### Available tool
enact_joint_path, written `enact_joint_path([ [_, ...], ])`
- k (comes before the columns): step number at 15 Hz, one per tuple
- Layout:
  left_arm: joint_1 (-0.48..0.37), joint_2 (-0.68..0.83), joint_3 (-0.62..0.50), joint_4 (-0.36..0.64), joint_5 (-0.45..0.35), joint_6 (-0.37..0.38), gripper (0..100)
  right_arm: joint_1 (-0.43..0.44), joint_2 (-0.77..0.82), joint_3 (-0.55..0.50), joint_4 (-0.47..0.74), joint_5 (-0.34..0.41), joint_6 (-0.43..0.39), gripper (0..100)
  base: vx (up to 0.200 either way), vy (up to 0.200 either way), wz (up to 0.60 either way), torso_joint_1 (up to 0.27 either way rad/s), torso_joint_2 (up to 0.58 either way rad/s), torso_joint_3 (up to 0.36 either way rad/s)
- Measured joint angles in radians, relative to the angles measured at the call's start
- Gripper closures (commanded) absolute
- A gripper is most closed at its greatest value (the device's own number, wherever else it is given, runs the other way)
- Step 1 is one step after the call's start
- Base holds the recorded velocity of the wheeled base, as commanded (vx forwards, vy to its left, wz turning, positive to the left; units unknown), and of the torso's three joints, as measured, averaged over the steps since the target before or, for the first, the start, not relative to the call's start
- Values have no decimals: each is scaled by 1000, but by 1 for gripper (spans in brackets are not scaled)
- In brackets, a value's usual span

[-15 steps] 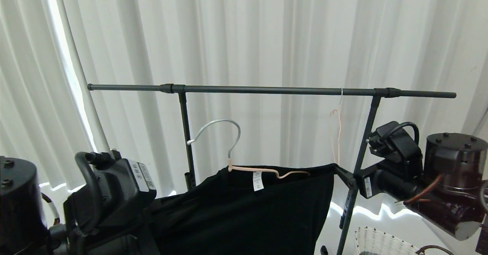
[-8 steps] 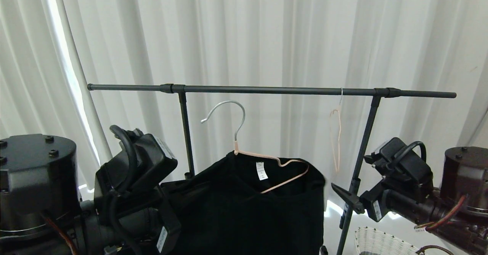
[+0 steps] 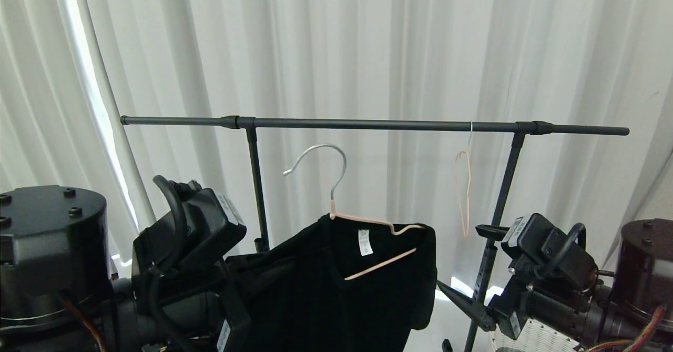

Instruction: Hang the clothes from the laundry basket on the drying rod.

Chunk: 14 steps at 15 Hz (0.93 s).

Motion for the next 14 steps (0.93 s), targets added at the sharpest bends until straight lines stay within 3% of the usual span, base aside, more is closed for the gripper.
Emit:
enact_joint_path([
  [2, -1, -16, 18, 0, -79, 9, 100, 3, 0, -6, 2, 31, -30, 0, 0, 0, 0, 0, 0, 0],
  [4, -1, -30, 31, 0, -103, 24, 100, 5, 1, -27, 28, 97, -66, 0, 0, 0, 0, 0, 0, 0],
  [7, -6, -44, 68, 0, -178, 111, 100, 7, 0, -137, 210, 190, -117, 0, 0, 0, 0, 0, 0, 0],
  [11, -6, -54, 84, 0, -213, 133, 100, 16, 11, -353, 542, 359, -166, 0, 0, 0, 0, 0, 0, 0],
  [14, -6, -56, 81, 0, -217, 133, 100, 53, 50, -434, 601, 388, -177, 0, 0, 0, 0, 0, 0, 0],
])
